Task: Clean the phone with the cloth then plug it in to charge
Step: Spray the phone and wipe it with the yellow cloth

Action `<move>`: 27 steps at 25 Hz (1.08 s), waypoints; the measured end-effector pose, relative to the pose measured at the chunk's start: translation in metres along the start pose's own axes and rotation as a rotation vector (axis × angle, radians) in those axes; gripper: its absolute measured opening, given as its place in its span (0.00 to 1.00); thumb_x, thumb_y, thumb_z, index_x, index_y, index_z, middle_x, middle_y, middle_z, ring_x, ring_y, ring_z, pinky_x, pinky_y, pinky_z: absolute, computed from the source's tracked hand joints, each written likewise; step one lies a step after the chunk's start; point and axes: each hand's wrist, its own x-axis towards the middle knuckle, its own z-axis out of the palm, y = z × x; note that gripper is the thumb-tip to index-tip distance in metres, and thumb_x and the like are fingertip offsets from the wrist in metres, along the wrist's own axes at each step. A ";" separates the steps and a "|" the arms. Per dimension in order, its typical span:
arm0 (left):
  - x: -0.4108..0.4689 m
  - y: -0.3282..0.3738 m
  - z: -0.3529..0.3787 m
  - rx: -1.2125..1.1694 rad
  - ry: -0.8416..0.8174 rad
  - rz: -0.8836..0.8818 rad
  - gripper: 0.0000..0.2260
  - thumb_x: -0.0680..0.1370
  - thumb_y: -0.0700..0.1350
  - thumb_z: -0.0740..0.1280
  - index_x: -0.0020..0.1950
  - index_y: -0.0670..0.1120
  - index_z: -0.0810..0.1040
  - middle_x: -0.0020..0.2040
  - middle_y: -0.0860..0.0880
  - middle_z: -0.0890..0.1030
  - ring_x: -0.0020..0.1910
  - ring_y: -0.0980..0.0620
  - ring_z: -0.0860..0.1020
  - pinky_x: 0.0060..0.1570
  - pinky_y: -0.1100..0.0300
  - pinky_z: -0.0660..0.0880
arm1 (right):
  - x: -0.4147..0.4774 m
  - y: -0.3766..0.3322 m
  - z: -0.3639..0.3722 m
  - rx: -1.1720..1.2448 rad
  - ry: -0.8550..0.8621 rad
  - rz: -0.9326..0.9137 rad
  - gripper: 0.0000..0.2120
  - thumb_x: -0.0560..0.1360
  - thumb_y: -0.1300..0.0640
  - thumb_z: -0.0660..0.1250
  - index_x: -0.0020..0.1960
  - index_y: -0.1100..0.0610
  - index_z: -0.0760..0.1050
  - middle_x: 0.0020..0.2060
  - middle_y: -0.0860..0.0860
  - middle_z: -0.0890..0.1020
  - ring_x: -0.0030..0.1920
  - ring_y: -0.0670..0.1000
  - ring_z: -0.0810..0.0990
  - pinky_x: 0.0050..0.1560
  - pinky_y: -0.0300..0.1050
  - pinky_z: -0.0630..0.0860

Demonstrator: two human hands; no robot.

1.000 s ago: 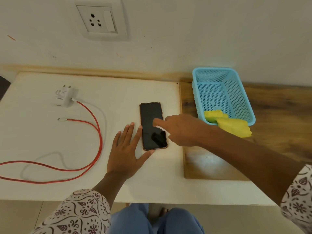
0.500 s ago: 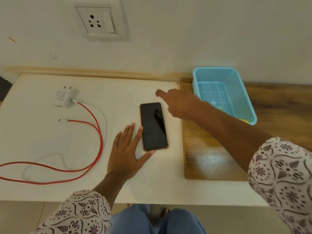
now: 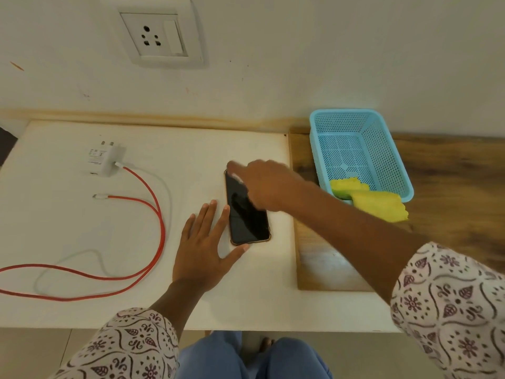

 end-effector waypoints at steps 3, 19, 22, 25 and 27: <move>0.000 0.001 -0.003 -0.014 -0.007 0.029 0.36 0.74 0.69 0.50 0.75 0.47 0.60 0.76 0.43 0.60 0.75 0.45 0.56 0.73 0.44 0.56 | -0.028 -0.034 0.020 0.012 -0.117 -0.152 0.29 0.70 0.60 0.70 0.63 0.48 0.59 0.36 0.52 0.74 0.31 0.50 0.75 0.34 0.45 0.79; 0.000 0.000 0.002 0.007 -0.008 -0.019 0.37 0.74 0.71 0.46 0.77 0.51 0.52 0.78 0.47 0.53 0.77 0.49 0.48 0.74 0.49 0.48 | -0.076 -0.021 0.031 -0.090 -0.119 0.028 0.28 0.72 0.60 0.69 0.64 0.49 0.56 0.36 0.51 0.64 0.24 0.45 0.62 0.21 0.36 0.54; 0.000 0.001 0.001 0.000 -0.015 -0.014 0.37 0.73 0.71 0.45 0.77 0.51 0.53 0.78 0.47 0.53 0.76 0.47 0.49 0.74 0.47 0.49 | -0.075 -0.028 0.032 -0.059 -0.126 -0.014 0.29 0.73 0.60 0.69 0.66 0.49 0.56 0.40 0.54 0.69 0.25 0.46 0.63 0.25 0.35 0.62; 0.000 0.000 0.001 -0.010 -0.024 -0.005 0.37 0.73 0.71 0.44 0.77 0.52 0.50 0.78 0.47 0.52 0.76 0.48 0.48 0.74 0.48 0.48 | -0.076 -0.038 0.031 -0.043 -0.181 -0.089 0.28 0.73 0.62 0.68 0.66 0.49 0.58 0.52 0.59 0.76 0.34 0.53 0.74 0.36 0.44 0.75; 0.000 0.000 0.000 -0.008 -0.021 -0.002 0.37 0.73 0.71 0.44 0.77 0.51 0.50 0.78 0.47 0.52 0.76 0.47 0.48 0.74 0.48 0.48 | -0.075 -0.040 0.030 -0.043 -0.185 -0.114 0.28 0.73 0.62 0.68 0.66 0.49 0.59 0.54 0.60 0.76 0.41 0.57 0.79 0.40 0.46 0.78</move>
